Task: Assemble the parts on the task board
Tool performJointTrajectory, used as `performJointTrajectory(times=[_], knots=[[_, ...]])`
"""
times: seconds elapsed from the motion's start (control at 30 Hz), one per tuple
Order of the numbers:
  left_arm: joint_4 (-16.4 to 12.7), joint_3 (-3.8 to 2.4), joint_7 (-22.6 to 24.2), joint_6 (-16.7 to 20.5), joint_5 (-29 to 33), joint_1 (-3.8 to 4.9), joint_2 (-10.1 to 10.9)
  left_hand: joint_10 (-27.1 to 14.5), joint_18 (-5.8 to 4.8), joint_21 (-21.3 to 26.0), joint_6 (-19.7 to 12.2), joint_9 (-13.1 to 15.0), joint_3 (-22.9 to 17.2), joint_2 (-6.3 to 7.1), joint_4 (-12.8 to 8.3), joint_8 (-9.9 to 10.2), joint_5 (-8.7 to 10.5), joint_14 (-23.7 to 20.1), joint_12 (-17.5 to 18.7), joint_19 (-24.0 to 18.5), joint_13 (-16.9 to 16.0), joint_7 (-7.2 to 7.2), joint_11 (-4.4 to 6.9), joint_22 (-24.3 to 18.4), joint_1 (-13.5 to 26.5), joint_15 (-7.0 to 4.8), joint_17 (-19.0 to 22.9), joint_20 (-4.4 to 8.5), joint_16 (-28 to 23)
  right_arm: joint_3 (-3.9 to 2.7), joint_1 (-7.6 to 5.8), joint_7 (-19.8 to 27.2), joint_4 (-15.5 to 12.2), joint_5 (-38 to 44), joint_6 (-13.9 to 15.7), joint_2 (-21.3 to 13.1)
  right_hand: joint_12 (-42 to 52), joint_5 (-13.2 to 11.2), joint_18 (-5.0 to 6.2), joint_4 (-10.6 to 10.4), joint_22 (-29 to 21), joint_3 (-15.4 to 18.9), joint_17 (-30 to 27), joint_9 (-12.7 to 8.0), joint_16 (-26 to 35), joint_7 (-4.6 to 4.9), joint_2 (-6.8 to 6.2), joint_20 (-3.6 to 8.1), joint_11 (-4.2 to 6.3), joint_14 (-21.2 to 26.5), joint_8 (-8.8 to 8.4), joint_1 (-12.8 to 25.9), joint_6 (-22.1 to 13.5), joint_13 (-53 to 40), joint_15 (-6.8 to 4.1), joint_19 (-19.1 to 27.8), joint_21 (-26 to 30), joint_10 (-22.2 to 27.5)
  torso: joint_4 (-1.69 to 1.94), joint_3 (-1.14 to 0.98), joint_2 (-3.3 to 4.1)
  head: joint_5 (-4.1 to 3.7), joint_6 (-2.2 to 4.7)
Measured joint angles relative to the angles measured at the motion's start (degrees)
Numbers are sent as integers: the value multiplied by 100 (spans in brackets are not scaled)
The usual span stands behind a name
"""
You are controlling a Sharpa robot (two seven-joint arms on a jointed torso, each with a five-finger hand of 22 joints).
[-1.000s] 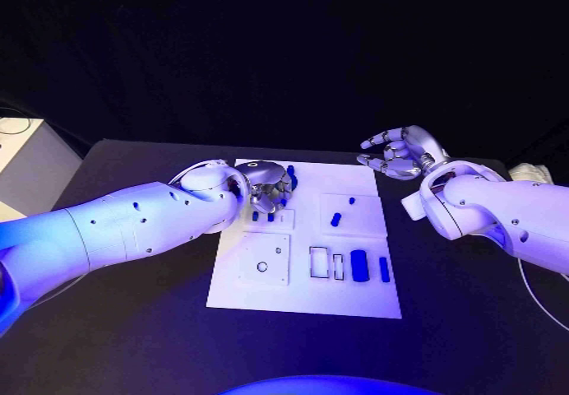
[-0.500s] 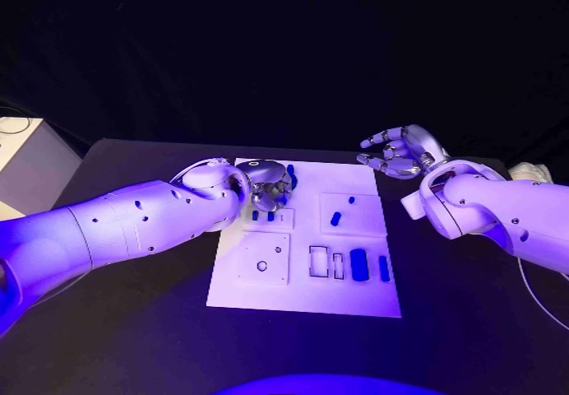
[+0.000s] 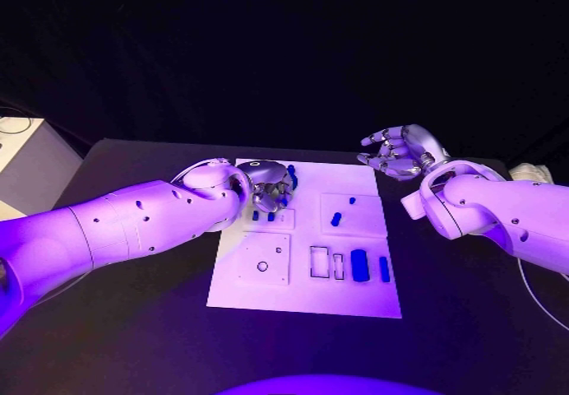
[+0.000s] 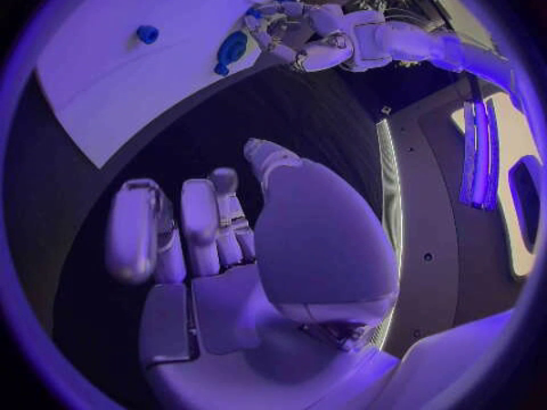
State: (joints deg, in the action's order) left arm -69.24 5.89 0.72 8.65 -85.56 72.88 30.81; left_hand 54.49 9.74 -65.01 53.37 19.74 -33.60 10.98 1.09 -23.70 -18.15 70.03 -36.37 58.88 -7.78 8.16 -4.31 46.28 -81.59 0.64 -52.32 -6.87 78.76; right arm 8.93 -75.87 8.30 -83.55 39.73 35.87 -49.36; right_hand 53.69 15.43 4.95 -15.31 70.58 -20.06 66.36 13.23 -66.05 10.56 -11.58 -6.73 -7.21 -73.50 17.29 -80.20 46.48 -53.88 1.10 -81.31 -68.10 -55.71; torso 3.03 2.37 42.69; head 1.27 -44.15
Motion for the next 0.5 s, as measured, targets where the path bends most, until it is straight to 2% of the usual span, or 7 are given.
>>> performJointTrajectory(times=[0.07, 0.1, 0.13, 0.2, 0.3, 0.43, 0.5], knots=[[0, 2, 10, 24, 3, -3, 2, 14, 0, -30, 0, 1, -1, -13, -1, 0, 0, 0, 33, 0, 0, 0, -12, 21, -13, 0, -6, 0, 0, 0, 0, 49, 17, -38, 0, 13, -524, 0, 222, -3, -934, -144, -839, 35, 1022, 22, -60, -34, -37, 801, 104, 2, -113, 528, 59, 476, 1245, 339, -1, 1, 1, 1, 9], [0, 4, 15, 37, 4, -5, 3, 22, 0, -34, 1, 1, -17, -18, -17, 0, 2, 0, 33, 11, 4, 0, -20, 31, -18, 0, -9, 11, 0, 0, 0, 73, 26, -57, -1, 20, -905, 0, 400, -1, -1840, -260, -1171, 59, 1504, 53, -68, -86, -55, 1274, 186, -6, -215, 935, 121, 972, 2365, 545, -2, 1, 1, 1, 12], [0, 5, 19, 50, 7, -6, 5, 22, 0, -34, 1, 2, -17, -18, -18, 0, 6, 0, 33, 21, 6, 0, -20, 33, -18, 0, -12, 21, 0, 0, 0, 97, 38, -83, -4, 28, -1172, 0, 491, -2, -2362, -330, -1312, 73, 1732, 68, -68, -120, -47, 1527, 246, -6, -269, 1216, 163, 1275, 3086, 718, -2, 1, 2, 1, 18], [-5, 6, 28, 81, 13, -9, 11, 22, 0, -34, 1, 2, -31, -18, -31, 0, 6, 42, 61, 21, 7, 0, -19, 41, -19, -1, -12, 21, 0, 0, 0, 158, 61, -148, -18, 40, -1633, 0, 523, 53, -2899, -417, -1523, 108, 2038, 75, -133, -189, -49, 1863, 374, 19, -365, 1811, 225, 1477, 3783, 865, -2, 1, 3, 1, 28], [-27, -5, 35, 125, 35, -14, 32, 35, 0, -56, 15, 3, -31, -27, -31, 52, 7, 42, 98, 21, 18, 12, -33, 51, -28, -1, -15, 21, 22, 1, 0, 250, 113, -253, -60, 61, -2155, 0, 523, 164, -3412, -528, -1875, 127, 2424, 57, -133, -266, -78, 2173, 526, 19, -400, 2626, 299, 1623, 4391, 876, -4, 1, 6, 1, 35], [-85, -46, 36, 176, 71, -14, 86, 42, 0, -61, 19, 2, -31, -27, -31, 53, 7, 42, 98, 21, 23, 13, -40, 52, -28, -1, -15, 21, 22, 1, 0, 371, 200, -397, -148, 96, -2804, -23, 524, 337, -4046, -684, -2755, 44, 3216, 64, -133, -332, -132, 2299, 519, 19, -322, 3699, 359, 1738, 5057, 485, -6, 1, 7, -4, 43], [-134, -78, 36, 198, 100, -14, 130, 42, 0, -61, 19, 2, -31, -27, -31, 53, 7, 42, 98, 33, 23, 13, -40, 57, -28, -1, -19, 9, 22, 1, 2, 438, 250, -469, -209, 113, -3102, -23, 523, 447, -4403, -737, -3299, -25, 3855, 74, -133, -388, -173, 2259, 418, 19, -290, 4172, 449, 1896, 5433, 318, -6, 1, 6, -9, 47]])
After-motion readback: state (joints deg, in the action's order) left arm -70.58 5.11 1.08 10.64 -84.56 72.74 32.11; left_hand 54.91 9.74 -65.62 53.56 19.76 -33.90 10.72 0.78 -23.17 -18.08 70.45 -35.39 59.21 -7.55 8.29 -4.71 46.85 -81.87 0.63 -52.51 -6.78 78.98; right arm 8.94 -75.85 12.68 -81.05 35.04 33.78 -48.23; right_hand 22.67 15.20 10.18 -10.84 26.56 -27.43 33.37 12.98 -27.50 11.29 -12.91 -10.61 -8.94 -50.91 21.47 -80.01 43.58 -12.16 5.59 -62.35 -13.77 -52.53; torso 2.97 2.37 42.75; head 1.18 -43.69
